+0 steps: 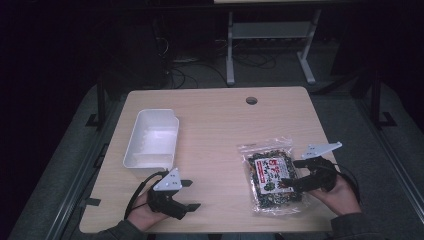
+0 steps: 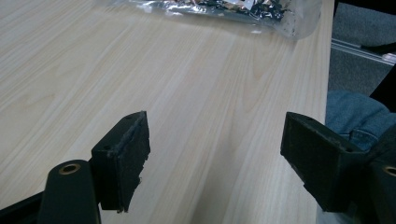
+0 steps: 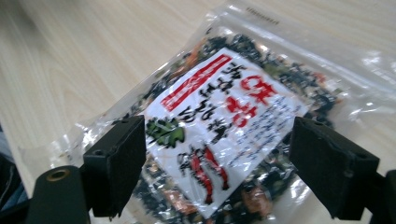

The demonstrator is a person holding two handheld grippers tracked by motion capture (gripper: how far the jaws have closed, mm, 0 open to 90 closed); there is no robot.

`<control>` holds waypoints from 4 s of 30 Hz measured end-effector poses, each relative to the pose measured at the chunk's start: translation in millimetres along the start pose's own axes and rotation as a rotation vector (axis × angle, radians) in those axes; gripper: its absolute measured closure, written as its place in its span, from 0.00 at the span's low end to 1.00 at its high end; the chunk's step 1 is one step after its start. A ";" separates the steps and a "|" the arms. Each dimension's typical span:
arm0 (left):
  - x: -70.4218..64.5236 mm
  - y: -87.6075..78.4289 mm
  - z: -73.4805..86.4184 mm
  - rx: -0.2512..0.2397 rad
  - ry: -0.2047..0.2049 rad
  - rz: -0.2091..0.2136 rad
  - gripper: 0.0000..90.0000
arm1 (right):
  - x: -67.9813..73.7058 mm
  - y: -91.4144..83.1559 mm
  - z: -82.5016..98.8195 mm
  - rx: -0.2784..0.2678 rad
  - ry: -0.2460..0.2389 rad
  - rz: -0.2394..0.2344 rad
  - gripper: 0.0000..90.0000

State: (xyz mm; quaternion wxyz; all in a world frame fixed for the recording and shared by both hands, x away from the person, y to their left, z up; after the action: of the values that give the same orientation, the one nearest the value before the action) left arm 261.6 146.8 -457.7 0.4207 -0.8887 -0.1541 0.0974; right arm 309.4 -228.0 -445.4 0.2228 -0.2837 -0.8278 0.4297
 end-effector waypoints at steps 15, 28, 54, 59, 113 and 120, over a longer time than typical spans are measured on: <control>-11.7 13.7 -29.1 -0.004 0.058 0.039 0.26 | -45.9 1.5 -7.6 0.042 0.075 -0.013 0.22; -17.1 30.3 -48.2 0.004 0.065 0.063 0.26 | -78.7 -3.2 -27.7 0.082 0.102 -0.029 0.21; -27.2 48.6 -60.2 0.028 0.087 0.074 0.25 | -146.0 43.9 -58.9 0.151 0.233 -0.008 0.49; -25.6 46.6 -58.9 0.023 0.084 0.067 0.25 | -151.5 53.6 -56.7 0.169 0.258 -0.025 0.57; -1.2 94.4 -93.4 -0.039 -0.107 0.167 0.27 | -100.7 -52.0 -65.7 -0.150 0.036 -0.062 1.00; -0.9 111.6 -101.3 -0.033 -0.146 0.215 0.27 | -87.8 -68.7 -69.6 -0.182 -0.002 -0.060 1.00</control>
State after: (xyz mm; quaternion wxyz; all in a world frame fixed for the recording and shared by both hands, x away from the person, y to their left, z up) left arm 312.9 7.0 -480.9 0.3807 -0.8975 -0.0897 0.2039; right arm 397.8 -277.6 -361.8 0.2081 -0.2775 -0.8717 0.3462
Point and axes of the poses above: each handheld gripper's, and its own axes: y roughly forward along the jaws, z roughly out of its underside, x roughly to its left, the point moved 5 cm from there along y, roughly forward along the jaws, and after that the axes turned 10 degrees about x, right-handed, at the moved point
